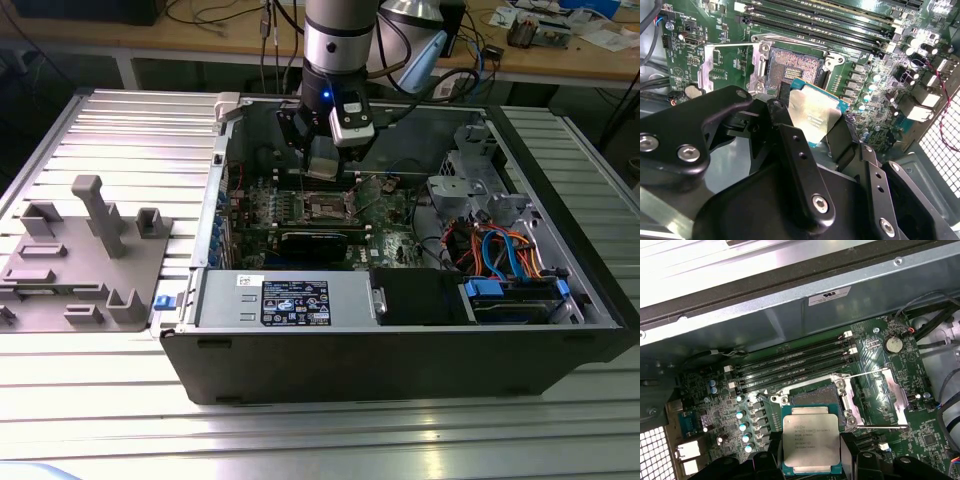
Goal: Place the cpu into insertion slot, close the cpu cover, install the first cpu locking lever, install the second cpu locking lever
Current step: 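Place the cpu into insertion slot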
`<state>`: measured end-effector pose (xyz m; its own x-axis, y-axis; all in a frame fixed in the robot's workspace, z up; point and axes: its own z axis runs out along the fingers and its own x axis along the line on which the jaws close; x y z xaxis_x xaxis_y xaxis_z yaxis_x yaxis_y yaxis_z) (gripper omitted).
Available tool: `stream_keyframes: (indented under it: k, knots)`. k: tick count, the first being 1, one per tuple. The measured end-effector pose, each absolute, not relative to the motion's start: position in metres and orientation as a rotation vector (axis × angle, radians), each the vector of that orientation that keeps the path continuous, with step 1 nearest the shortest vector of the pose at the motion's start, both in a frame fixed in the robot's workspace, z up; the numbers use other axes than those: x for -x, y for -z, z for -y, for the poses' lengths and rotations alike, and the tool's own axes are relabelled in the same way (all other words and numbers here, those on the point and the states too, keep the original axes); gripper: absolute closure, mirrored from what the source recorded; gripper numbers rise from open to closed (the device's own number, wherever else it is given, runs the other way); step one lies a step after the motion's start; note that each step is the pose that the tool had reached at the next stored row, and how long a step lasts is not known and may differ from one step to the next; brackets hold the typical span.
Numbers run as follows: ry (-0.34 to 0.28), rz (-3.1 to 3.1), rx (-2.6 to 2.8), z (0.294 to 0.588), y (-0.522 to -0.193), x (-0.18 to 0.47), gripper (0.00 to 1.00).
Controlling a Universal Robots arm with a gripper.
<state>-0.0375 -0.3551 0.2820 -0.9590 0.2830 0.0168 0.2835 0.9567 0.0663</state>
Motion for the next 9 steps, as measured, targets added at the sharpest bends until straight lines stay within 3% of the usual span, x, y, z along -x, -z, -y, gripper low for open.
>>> stream_keyframes:
  k: [9]
  knots:
    - [0.106, 3.099, 0.457, 0.3551, -0.2818, 0.0375, 0.45]
